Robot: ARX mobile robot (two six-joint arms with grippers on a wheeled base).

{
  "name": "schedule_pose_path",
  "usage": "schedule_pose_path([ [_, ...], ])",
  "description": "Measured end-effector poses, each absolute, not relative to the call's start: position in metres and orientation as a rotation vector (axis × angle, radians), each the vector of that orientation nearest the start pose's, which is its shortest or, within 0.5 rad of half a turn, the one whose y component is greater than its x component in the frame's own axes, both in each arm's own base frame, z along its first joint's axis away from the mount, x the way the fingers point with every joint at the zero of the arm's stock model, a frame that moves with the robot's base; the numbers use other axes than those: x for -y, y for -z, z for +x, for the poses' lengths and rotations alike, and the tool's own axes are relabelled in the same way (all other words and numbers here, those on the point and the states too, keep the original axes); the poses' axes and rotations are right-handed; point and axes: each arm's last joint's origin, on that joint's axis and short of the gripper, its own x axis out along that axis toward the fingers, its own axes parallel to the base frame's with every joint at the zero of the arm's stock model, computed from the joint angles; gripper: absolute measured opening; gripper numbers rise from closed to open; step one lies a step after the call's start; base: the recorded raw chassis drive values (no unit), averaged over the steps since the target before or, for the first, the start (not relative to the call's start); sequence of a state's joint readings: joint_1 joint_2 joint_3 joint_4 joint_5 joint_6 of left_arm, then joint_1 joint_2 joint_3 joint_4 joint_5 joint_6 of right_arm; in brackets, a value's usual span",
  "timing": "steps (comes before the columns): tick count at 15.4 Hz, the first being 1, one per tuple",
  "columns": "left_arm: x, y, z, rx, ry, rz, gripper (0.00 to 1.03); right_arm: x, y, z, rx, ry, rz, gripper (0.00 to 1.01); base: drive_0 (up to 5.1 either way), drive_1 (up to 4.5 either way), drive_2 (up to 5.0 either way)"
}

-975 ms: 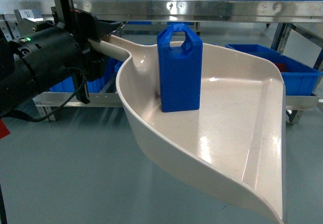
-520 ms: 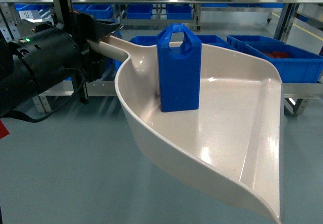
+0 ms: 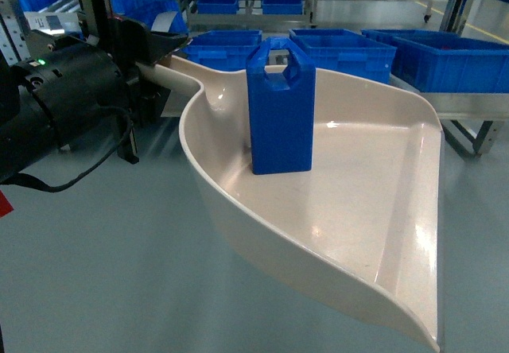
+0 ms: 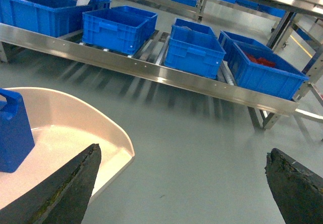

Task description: Place part in tray to right shelf

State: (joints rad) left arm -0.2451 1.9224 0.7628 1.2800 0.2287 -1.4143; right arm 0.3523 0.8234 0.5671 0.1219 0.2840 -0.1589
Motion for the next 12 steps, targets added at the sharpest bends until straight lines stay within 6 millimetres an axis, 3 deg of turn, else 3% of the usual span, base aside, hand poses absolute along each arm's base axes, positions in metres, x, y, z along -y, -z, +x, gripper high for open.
schedule_pose_path([
  [12, 0.0935, -0.1614, 0.3466, -0.237, 0.474, -1.385, 0.12, -0.0571, -0.2800, 0.1788, -0.124, -0.079, -0.201, 0.98, 0.0, 0.00, 0.0],
])
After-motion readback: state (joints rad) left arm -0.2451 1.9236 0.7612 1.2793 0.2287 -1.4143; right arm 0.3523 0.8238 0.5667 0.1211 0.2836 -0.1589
